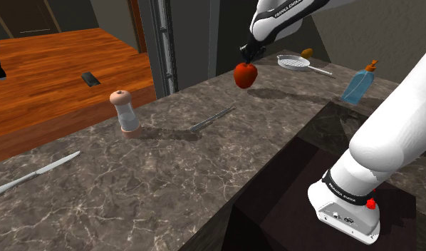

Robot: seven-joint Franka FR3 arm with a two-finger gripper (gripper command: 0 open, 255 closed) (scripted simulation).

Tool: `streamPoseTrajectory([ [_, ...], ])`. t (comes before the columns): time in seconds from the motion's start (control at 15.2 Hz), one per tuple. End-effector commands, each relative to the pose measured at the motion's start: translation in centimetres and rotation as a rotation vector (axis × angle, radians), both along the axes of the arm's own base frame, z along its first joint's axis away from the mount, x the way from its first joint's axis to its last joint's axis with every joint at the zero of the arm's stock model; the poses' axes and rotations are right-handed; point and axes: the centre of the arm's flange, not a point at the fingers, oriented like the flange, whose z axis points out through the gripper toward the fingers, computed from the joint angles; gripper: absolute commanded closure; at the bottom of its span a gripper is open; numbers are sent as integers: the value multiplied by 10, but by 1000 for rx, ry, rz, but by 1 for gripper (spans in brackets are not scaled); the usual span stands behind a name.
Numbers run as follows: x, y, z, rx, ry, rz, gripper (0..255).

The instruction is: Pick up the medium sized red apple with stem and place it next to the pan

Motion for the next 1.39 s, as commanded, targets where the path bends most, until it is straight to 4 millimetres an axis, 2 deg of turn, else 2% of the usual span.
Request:
streamPoseTrajectory([
  [0.0, 0, 0, 11, 0, 0, 0, 255],
  [1.32, 0, 0, 117, 0, 0, 0, 255],
])
